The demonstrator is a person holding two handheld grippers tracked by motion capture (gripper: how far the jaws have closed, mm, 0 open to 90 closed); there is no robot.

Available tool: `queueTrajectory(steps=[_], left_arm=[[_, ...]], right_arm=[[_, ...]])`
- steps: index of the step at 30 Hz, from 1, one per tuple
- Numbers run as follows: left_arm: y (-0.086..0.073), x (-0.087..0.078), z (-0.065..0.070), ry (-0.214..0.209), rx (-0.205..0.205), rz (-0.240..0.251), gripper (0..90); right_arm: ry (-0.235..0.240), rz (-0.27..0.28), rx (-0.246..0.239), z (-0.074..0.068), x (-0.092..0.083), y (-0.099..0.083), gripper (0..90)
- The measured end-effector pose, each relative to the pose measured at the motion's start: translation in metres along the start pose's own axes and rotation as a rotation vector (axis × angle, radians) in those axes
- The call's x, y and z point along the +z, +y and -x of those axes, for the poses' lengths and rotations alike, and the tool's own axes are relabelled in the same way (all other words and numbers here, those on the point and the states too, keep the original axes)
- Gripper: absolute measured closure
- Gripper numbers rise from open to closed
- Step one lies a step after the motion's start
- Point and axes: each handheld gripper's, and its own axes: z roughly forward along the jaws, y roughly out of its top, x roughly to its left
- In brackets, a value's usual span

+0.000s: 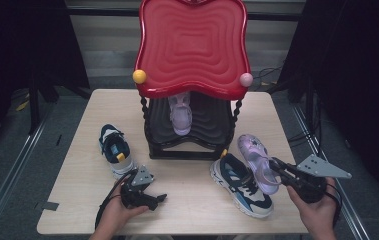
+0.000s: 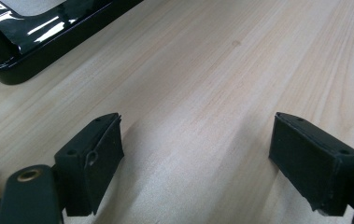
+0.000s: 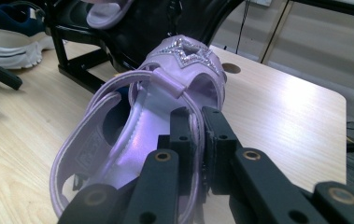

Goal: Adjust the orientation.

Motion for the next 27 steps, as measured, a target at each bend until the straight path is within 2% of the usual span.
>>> queueTrajectory(steps=[9, 11, 17, 27], left_arm=[[0.0, 0.0, 0.0, 0.0, 0.0, 0.0, 16.7], [0.0, 0.0, 0.0, 0.001, -0.001, -0.001, 16.7], [0.0, 0.0, 0.0, 0.0, 0.0, 0.0, 16.7], [0.0, 0.0, 0.0, 0.001, 0.0, -0.001, 16.8]], right_arm=[[0.024, 0.021, -0.029, -0.012, 0.001, 0.005, 83.5], [0.018, 0.026, -0.038, -0.013, 0.002, 0.006, 83.5], [0.025, 0.04, -0.031, -0.017, 0.006, 0.008, 83.5], [0.034, 0.071, -0.068, -0.038, 0.023, 0.019, 83.5]])
